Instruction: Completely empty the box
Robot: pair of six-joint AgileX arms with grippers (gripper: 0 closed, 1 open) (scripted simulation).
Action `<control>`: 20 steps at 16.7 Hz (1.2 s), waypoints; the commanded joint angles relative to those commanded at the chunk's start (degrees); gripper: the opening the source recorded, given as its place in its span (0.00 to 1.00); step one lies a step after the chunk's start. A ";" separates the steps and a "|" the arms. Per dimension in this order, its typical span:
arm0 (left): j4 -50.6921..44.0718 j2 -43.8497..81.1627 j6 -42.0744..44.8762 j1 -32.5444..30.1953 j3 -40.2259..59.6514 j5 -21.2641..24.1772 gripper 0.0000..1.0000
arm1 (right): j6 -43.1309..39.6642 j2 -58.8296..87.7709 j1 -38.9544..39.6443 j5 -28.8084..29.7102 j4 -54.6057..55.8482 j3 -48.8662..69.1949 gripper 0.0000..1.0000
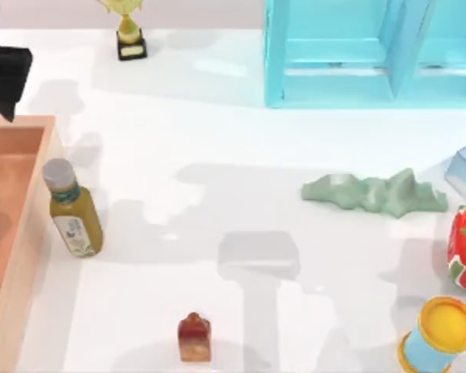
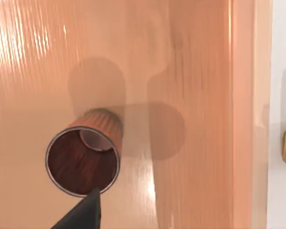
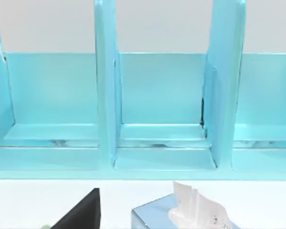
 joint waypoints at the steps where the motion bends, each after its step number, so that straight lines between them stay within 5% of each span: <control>1: -0.64 0.91 1.90 2.41 -0.18 0.25 1.00 | 0.00 0.00 0.00 0.00 0.00 0.00 1.00; 5: -2.33 3.53 4.91 8.27 -1.91 1.23 1.00 | 0.00 0.00 0.00 0.00 0.00 0.00 1.00; 13: -1.68 3.81 4.87 8.61 -2.92 1.33 1.00 | 0.00 0.00 0.00 0.00 0.00 0.00 1.00; 20: 12.06 6.11 5.53 9.48 -14.60 1.24 1.00 | 0.00 0.00 0.00 0.00 0.00 0.00 1.00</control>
